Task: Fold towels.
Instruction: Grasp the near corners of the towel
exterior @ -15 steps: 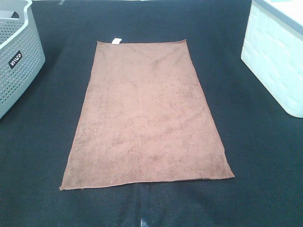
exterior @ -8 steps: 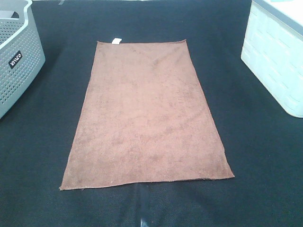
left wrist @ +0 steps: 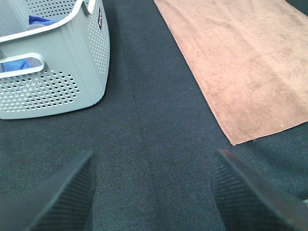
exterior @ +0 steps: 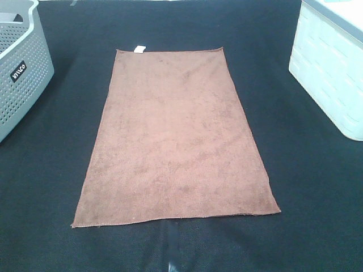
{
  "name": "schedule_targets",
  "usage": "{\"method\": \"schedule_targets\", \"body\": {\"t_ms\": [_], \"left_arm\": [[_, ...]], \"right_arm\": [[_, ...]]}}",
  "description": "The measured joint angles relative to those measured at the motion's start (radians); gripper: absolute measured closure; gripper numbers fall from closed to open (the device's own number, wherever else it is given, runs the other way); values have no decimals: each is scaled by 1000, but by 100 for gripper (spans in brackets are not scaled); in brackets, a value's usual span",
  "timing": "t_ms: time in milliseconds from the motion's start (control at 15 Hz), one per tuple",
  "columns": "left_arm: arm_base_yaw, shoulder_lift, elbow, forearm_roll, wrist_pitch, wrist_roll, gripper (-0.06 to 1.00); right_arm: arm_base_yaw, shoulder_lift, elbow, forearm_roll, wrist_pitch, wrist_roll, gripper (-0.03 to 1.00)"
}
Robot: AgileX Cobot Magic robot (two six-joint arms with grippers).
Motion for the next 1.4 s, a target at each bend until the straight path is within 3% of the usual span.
{"method": "schedule_targets", "body": {"t_ms": [1400], "left_arm": [[0,0,0,0,0,0,29]], "right_arm": [[0,0,0,0,0,0,24]]}}
